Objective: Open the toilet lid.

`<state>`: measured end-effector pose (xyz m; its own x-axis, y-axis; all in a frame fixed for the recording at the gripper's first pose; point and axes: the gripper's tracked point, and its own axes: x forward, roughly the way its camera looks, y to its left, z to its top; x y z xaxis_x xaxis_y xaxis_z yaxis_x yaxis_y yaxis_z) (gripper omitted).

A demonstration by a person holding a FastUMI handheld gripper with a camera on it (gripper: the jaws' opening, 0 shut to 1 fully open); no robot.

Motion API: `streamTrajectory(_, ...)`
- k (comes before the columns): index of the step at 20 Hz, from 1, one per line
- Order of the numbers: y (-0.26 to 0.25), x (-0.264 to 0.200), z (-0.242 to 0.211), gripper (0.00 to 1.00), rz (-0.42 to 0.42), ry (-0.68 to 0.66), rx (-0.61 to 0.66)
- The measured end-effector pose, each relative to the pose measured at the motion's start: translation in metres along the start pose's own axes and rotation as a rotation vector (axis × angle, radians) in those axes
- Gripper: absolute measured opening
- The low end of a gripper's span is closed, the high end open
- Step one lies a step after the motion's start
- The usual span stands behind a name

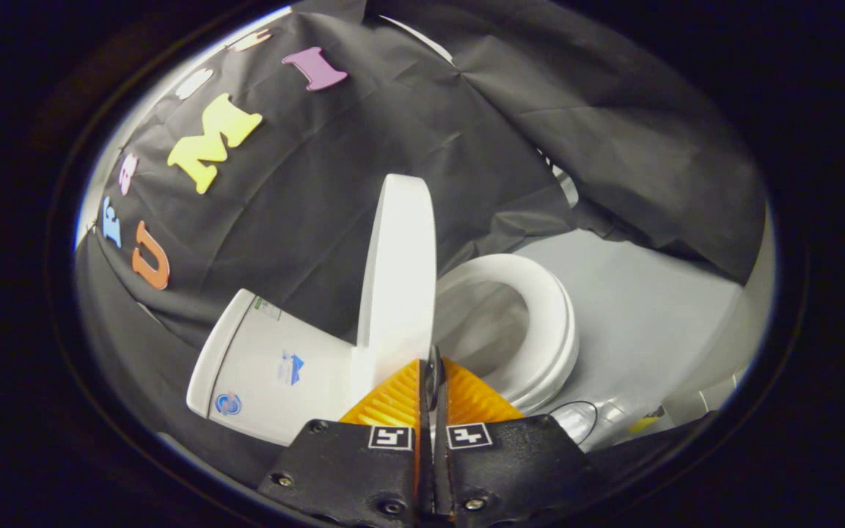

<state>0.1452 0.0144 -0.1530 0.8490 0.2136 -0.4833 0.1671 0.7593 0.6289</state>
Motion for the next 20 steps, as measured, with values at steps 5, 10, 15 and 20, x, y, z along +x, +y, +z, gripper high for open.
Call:
streamTrajectory(5, 0.015, -0.005, 0.001, 0.04, -0.015, -0.007, -0.042)
streamTrajectory(10, 0.029, -0.008, 0.0, 0.04, -0.012, -0.021, -0.071)
streamTrajectory(15, 0.047, -0.013, -0.001, 0.04, -0.027, -0.044, -0.139)
streamTrajectory(20, 0.065, -0.016, -0.003, 0.04, -0.023, -0.057, -0.17)
